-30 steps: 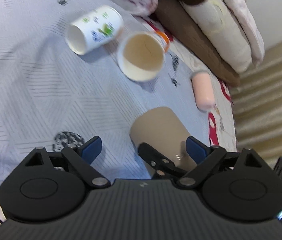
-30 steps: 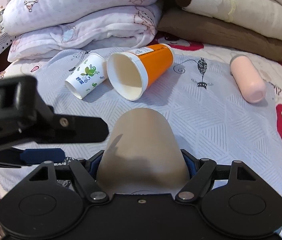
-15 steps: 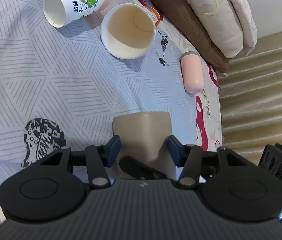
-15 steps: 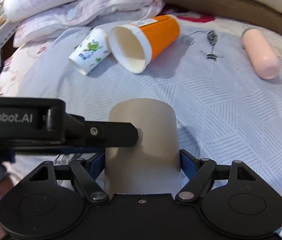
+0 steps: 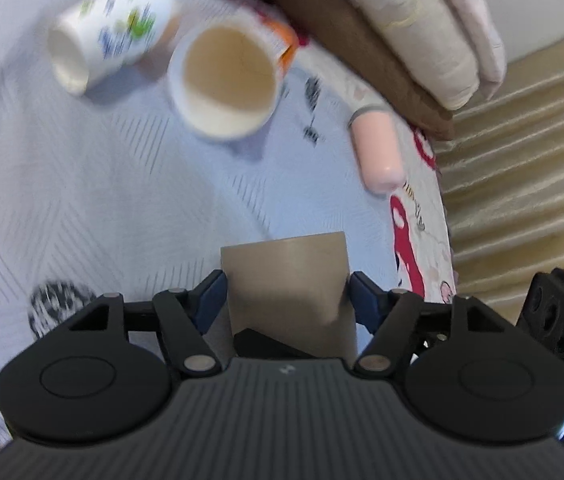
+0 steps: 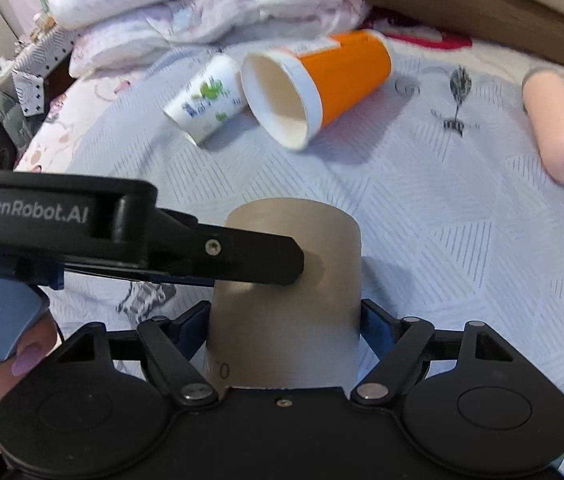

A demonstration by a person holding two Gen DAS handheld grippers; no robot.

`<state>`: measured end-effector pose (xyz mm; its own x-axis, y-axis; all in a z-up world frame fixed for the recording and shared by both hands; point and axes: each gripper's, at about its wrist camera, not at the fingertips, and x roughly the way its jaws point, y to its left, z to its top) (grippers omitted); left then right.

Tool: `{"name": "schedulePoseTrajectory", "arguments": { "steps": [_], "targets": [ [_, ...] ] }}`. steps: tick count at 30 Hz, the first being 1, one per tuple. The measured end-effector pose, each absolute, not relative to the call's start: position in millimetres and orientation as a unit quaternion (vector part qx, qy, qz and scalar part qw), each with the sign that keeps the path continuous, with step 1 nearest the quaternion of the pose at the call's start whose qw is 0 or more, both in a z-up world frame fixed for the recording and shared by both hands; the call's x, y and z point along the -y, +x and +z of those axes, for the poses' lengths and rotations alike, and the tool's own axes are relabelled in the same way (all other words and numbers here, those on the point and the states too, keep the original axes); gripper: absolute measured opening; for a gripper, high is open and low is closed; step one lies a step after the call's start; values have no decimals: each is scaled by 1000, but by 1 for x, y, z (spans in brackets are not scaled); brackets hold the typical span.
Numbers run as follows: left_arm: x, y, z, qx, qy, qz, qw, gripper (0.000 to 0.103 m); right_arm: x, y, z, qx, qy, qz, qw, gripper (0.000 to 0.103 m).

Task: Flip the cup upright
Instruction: 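Lower the upright tumbler onto the sheet and open the right gripper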

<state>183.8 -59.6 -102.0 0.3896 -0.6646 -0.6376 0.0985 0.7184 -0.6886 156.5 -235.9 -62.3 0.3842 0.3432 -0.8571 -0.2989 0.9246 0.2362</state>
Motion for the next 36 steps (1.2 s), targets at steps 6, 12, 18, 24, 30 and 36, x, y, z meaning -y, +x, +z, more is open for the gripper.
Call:
{"name": "schedulePoseTrajectory", "arguments": {
  "steps": [6,12,18,24,30,36],
  "targets": [
    [69,165,-62,-378,-191,-245,872,64,226,150,-43,-420,-11,199,885,82],
    [74,159,-57,-328,-150,-254,898,59,208,147,-51,-304,-137,187,924,82],
    [79,161,-67,-314,-133,-252,906,59,214,151,-62,-262,-118,170,943,82],
    [82,158,-76,-316,-122,-253,906,59,218,153,-78,-258,-97,166,947,82],
    [80,160,-82,-344,-143,-264,890,62,219,155,-77,-277,-96,166,942,88],
    [75,152,-77,-348,-136,-260,890,62,212,158,-66,-323,-110,154,927,92]
  ]
}}
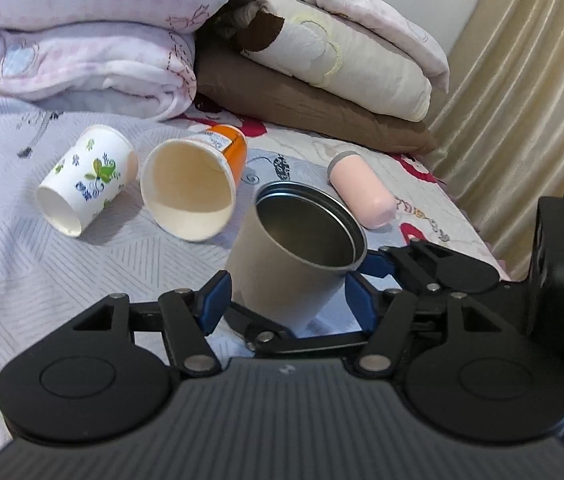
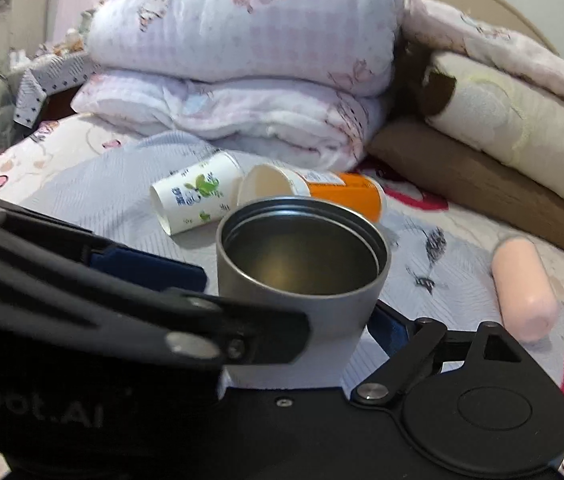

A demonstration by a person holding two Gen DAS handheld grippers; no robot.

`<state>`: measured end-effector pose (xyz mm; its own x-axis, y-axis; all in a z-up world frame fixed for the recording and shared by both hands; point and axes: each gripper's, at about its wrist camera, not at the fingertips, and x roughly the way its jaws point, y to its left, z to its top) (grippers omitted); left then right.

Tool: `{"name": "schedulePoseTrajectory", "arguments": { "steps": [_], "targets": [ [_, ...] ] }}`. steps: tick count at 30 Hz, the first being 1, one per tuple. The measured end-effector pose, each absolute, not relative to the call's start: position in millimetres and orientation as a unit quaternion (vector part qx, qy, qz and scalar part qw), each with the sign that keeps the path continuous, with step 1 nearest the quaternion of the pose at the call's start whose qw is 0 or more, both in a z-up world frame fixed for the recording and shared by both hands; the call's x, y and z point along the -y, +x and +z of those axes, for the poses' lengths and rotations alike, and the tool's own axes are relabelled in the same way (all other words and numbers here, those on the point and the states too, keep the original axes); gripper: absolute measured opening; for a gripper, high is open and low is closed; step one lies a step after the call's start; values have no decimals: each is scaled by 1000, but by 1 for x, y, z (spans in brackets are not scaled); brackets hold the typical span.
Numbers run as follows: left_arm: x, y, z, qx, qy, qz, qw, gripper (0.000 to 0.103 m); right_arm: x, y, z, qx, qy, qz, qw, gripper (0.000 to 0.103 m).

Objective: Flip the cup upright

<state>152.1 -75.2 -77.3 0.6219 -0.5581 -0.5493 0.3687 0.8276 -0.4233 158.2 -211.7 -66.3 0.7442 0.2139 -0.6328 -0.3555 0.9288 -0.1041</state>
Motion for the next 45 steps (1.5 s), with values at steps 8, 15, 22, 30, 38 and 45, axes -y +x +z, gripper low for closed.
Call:
{"name": "schedulePoseTrajectory", "arguments": {
  "steps": [8,15,22,30,38,45],
  "targets": [
    [67,130,-45,-341,-99,-250,901,63,229,133,-31,-361,-128,108,918,92],
    [69,104,12,-318,-66,-261,909,63,274,86,12,-348,7,84,934,92],
    [57,77,61,-295,-16,-242,924,63,260,45,46,-312,-4,95,945,92],
    [32,40,95,-281,-8,-215,935,63,239,-2,88,-271,-7,86,959,92],
    [6,15,99,-286,-25,-163,944,63,227,-38,98,-254,-6,49,966,92],
    [-8,4,82,-296,-36,-138,945,63,220,-57,86,-258,-19,-6,966,92]
  ]
}}
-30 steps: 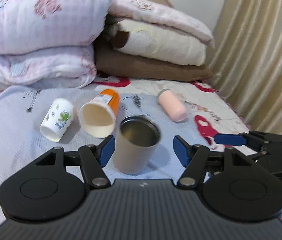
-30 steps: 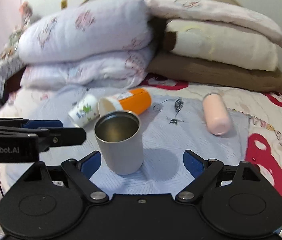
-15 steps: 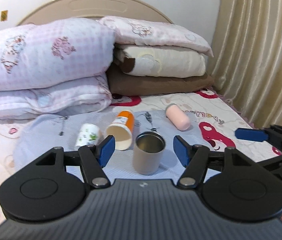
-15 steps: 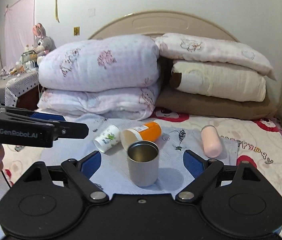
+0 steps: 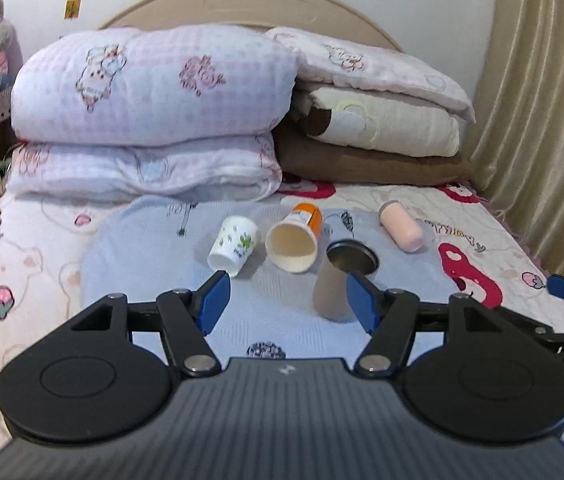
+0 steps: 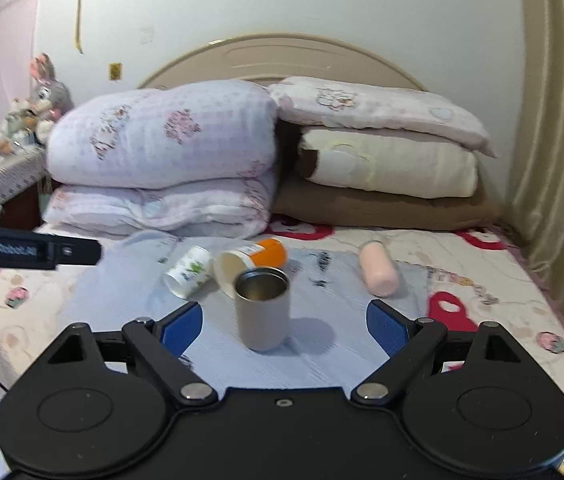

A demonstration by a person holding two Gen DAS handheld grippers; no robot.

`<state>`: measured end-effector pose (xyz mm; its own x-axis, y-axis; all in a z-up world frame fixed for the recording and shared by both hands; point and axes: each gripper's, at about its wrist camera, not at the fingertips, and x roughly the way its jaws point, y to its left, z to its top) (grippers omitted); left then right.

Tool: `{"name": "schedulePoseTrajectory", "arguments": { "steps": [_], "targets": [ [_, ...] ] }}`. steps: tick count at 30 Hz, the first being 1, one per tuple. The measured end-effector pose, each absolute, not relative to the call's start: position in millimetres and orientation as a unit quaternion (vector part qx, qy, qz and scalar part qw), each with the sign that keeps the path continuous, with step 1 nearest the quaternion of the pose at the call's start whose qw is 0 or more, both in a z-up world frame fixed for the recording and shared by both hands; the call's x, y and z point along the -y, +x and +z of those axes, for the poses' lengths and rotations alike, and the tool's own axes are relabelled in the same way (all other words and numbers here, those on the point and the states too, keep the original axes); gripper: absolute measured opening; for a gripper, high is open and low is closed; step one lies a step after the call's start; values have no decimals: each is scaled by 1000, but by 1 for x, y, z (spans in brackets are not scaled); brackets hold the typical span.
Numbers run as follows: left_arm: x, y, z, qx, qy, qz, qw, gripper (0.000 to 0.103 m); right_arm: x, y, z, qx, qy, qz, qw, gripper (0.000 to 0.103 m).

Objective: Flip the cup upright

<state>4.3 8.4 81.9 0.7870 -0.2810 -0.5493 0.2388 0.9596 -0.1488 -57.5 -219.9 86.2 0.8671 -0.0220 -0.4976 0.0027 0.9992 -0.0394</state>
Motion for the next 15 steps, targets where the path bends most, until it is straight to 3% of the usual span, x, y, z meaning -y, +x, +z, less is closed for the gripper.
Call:
{"name": "schedulePoseTrajectory", "arguments": {
  "steps": [8,15],
  "targets": [
    [-12,3,66,-305,-24,-125,944,67,210,-68,68,-256,-37,-37,965,92],
    [-12,1,61,-308,-23,-123,943,83,206,-65,59,-253,-35,-58,965,101]
  ]
}}
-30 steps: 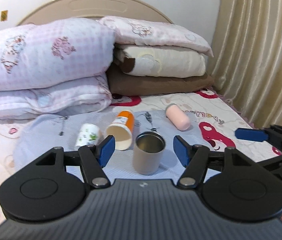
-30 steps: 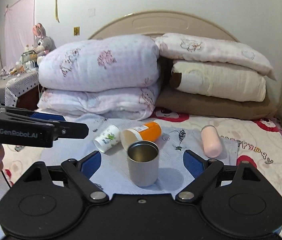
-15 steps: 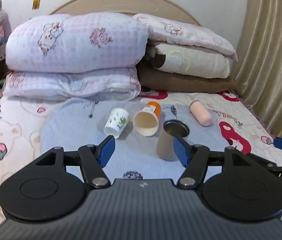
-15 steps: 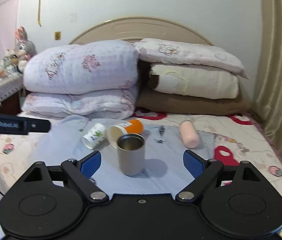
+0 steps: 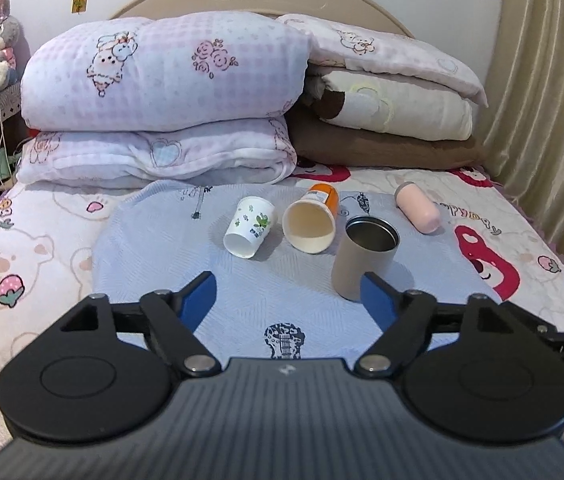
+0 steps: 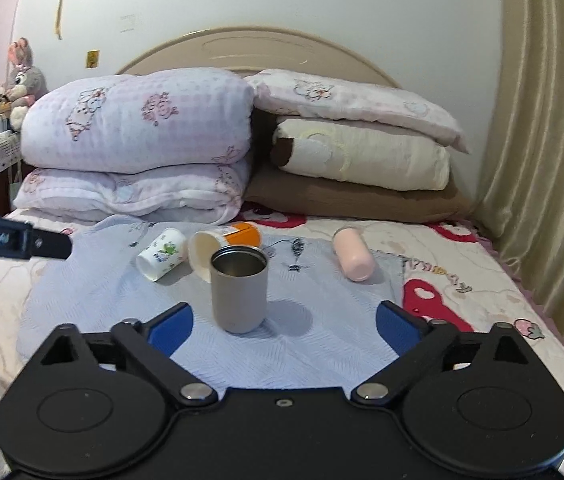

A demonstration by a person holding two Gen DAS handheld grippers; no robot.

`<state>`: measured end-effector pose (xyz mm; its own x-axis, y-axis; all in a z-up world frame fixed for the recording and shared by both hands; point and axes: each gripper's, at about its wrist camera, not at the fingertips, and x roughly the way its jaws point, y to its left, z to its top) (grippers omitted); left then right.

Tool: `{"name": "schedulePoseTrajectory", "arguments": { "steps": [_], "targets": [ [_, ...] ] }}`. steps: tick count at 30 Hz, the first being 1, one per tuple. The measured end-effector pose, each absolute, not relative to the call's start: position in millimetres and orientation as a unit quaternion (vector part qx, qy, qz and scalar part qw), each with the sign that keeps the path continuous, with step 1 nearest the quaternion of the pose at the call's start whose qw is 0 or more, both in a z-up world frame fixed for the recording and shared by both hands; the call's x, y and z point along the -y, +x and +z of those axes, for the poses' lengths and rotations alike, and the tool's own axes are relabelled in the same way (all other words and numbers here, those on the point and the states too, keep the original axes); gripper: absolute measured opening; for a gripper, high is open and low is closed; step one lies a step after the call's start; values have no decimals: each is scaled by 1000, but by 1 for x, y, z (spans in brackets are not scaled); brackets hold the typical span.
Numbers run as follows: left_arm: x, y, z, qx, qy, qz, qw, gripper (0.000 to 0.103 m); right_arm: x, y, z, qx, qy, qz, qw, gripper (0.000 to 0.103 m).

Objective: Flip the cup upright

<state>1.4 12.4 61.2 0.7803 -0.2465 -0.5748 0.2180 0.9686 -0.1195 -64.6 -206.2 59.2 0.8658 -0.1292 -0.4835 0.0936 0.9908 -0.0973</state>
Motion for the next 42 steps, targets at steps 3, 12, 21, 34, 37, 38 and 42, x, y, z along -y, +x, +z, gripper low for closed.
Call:
{"name": "schedulePoseTrajectory", "arguments": {
  "steps": [3,12,21,34,37,38,42],
  "targets": [
    [-13,1,58,-311,-28,-122,942,91,206,-63,57,-255,-37,-65,964,102],
    [-8,3,50,-321,-11,-103,942,96,211,-64,53,-264,-22,-74,961,102],
    [-5,6,41,-342,-10,-100,934,98,213,-65,52,-269,-14,-79,960,102],
    [4,12,29,-354,18,-83,931,99,211,-60,47,-282,-16,-91,955,102],
    [5,15,25,-358,26,-82,930,99,212,-58,46,-285,-14,-94,954,102],
    [5,16,23,-360,27,-80,929,99,213,-57,46,-286,-14,-95,953,102],
    [0,22,19,-370,15,-72,926,99,214,-56,46,-288,-12,-96,953,102]
  ]
}}
